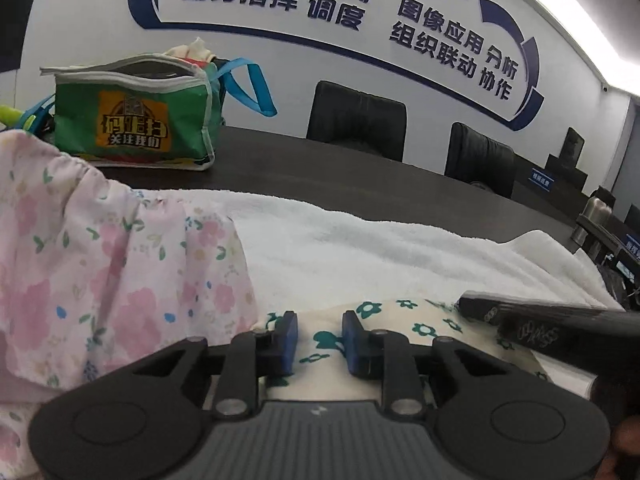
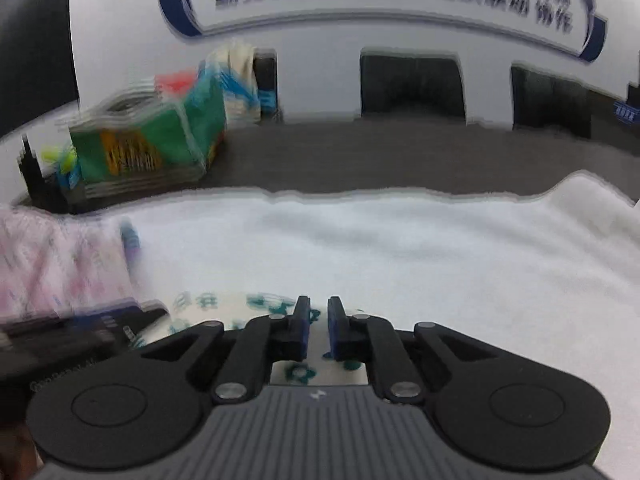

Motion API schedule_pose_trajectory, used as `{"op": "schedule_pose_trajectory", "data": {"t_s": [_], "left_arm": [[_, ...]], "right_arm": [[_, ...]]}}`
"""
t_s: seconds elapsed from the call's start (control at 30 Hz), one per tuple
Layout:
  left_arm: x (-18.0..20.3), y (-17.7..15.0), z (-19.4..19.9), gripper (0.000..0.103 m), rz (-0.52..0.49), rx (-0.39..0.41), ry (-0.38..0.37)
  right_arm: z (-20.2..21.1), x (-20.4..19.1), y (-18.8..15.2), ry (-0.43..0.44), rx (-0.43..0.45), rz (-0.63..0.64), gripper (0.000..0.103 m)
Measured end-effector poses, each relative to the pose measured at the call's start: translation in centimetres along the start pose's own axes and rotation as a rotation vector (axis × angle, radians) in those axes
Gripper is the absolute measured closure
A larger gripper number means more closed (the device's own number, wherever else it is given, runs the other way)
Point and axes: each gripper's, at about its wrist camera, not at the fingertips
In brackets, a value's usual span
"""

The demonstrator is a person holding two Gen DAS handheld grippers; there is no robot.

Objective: Fold clothes

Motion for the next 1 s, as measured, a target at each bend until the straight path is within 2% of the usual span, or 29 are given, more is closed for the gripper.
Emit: {"op": "schedule_pose_trajectory", "data": {"t_s": [0.03, 0.13, 0.17, 0.2, 0.27, 0.33, 0.37, 0.4, 0.47, 0.53, 0.6, 0.67, 0.73, 0.77, 1.0], "left_arm": [[-0.2, 0.3, 0.0, 0.079, 0.006, -0.001, -0.008], [-0.5, 1.6, 0.8, 0.079, 0.019, 0.006, -0.031], [-0.4, 1.9, 1.8, 0.077, 0.008, 0.011, -0.036], [-0.3, 2.2, 2.9, 0.071, -0.003, 0.016, -0.040], [0.0, 2.5, 6.5, 0.062, -0.074, 0.059, -0.048], [-0.1, 2.4, 11.0, 0.043, -0.134, 0.104, -0.032], [-0.3, 2.1, 13.3, 0.037, -0.149, 0.112, -0.014], [-0.8, 1.5, 15.5, 0.030, -0.151, 0.108, -0.001], [-2.3, -0.6, 19.9, 0.026, -0.136, 0.078, 0.019], [-4.2, -3.7, 23.6, 0.020, -0.104, 0.070, 0.025], [-6.0, -6.5, 26.0, 0.019, -0.062, 0.062, 0.064], [-6.9, -8.6, 26.8, 0.019, -0.057, 0.029, 0.135], [-7.3, -9.9, 26.7, 0.019, -0.074, 0.010, 0.194], [-7.5, -10.3, 26.5, 0.019, -0.076, 0.002, 0.200], [-9.9, -12.1, 25.2, 0.019, -0.030, -0.046, 0.218]], "right_arm": [[0.2, 0.6, 0.0, 0.004, 0.005, -0.031, 0.094], [-2.4, 1.2, -1.7, -0.047, -0.105, -0.004, 0.091], [-1.9, 1.0, -1.8, -0.067, -0.087, 0.003, 0.091], [-0.9, 1.0, -1.5, -0.070, -0.065, -0.035, 0.091], [3.0, 1.9, -0.9, -0.019, 0.055, -0.120, 0.089], [7.4, 1.6, -0.8, 0.004, 0.143, -0.119, 0.076], [9.6, 1.4, -0.8, 0.015, 0.179, -0.116, 0.071], [11.7, 0.7, -1.2, 0.026, 0.172, -0.101, 0.060], [15.0, -0.7, -2.6, 0.067, 0.136, -0.074, 0.048], [18.1, -2.7, -5.4, 0.138, 0.109, -0.016, 0.026], [20.3, -4.9, -8.7, 0.170, 0.082, 0.036, 0.020], [21.3, -7.5, -12.0, 0.169, 0.031, 0.072, 0.017], [21.3, -9.8, -13.9, 0.157, -0.004, 0.071, 0.003], [21.3, -11.0, -14.9, 0.151, -0.021, 0.071, 0.000], [19.5, -16.3, -17.7, -0.015, -0.098, 0.078, 0.000]]}}
Point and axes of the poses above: each gripper's, at about its wrist camera, not at the fingertips, and z roughly against the way its jaws point, x to its right, y to its top, and after that the axes turned 3 degrees about -y, right-handed
